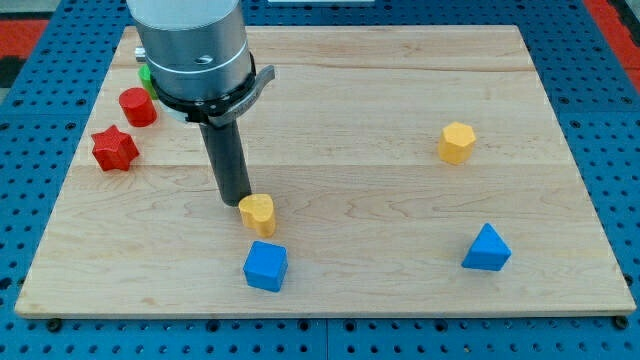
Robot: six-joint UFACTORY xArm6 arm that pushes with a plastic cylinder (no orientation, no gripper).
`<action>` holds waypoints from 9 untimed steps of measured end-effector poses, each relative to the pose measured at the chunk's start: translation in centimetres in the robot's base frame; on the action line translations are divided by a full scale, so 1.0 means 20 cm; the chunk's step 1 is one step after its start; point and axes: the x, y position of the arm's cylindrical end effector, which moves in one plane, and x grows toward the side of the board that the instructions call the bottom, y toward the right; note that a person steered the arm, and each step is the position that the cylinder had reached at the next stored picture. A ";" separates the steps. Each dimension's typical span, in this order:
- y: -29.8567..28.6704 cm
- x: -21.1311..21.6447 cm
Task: Move the yellow hexagon and blue triangle towards the center to form a vertical line
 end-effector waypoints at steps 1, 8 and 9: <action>0.04 -0.02; 0.62 -0.09; 0.71 -0.23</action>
